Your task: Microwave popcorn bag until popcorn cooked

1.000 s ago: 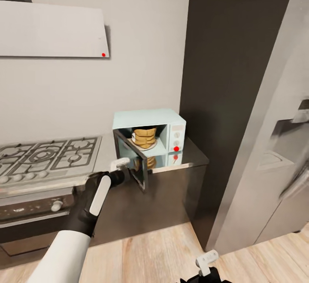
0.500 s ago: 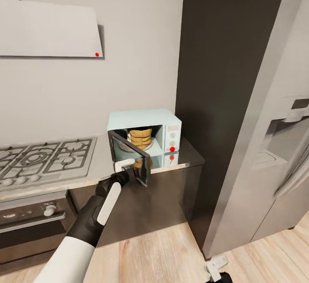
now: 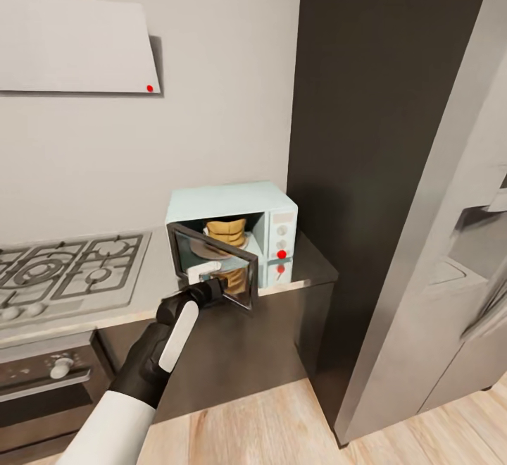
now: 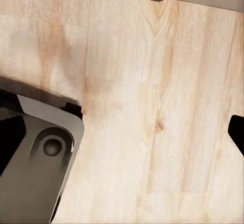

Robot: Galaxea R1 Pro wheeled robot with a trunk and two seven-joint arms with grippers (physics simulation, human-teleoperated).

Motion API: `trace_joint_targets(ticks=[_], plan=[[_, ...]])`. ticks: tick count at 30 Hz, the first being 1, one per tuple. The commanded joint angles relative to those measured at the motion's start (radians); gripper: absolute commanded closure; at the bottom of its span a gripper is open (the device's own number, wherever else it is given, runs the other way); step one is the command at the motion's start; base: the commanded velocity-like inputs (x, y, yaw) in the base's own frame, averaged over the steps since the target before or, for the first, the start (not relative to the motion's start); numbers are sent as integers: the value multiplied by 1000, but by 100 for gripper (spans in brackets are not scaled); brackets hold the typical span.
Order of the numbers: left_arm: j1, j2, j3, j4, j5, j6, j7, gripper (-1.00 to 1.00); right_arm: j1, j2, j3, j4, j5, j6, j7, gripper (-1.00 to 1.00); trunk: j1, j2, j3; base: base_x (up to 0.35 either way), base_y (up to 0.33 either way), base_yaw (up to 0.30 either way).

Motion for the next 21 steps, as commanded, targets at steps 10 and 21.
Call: trace_joint_targets(ticks=[10,21], plan=[[1,0,-1,-1,10,4,12,-100,15,-11,8,50,-2,-54,-7,-100,0,-1,-1,266,-101,0],[7,3,-1,0,7,2,13,-100,15,-12,27,53,-3,-54,-6,-100,0,-1,-1,165,-55,0]])
